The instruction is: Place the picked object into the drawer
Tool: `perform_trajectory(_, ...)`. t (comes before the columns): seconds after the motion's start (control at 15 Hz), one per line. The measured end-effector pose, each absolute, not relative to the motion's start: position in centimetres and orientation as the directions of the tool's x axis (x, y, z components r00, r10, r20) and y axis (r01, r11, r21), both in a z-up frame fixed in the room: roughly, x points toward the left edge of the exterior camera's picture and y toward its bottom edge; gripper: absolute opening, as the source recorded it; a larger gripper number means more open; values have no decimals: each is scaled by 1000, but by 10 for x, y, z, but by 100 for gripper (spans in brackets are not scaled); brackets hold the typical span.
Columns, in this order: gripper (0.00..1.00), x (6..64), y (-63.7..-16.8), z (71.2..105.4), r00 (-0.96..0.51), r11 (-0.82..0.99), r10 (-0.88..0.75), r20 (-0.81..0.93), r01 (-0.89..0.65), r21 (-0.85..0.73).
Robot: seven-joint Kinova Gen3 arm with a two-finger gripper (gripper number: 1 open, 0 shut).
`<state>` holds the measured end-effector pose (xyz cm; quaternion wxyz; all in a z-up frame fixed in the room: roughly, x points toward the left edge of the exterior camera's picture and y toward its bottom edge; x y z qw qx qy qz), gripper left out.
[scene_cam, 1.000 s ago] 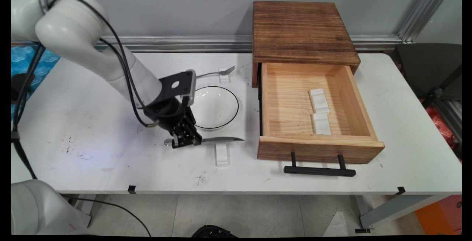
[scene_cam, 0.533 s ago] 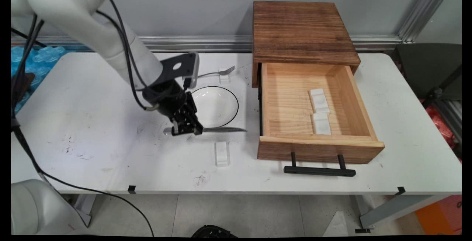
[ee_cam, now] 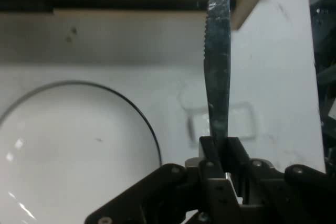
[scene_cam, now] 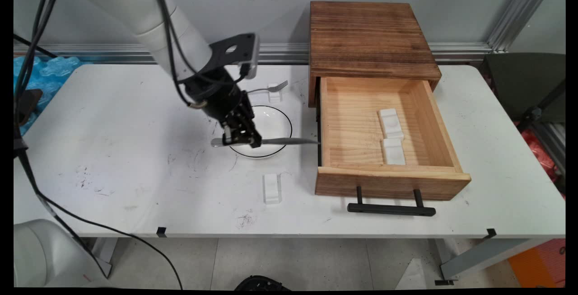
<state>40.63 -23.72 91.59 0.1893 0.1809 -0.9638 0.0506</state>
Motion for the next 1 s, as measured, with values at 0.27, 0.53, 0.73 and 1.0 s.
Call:
perform_trajectory(0.27,0,385,-253,934,-859,934,-311,407,-356,-39)
perform_trajectory(0.53,0,353,-275,949,-854,938,-286,435,-343,-57)
perform_trajectory(0.73,0,328,-289,956,-847,938,-273,456,-339,-69)
perform_trajectory(1.0,0,297,-305,961,-836,936,-262,482,-341,-82)
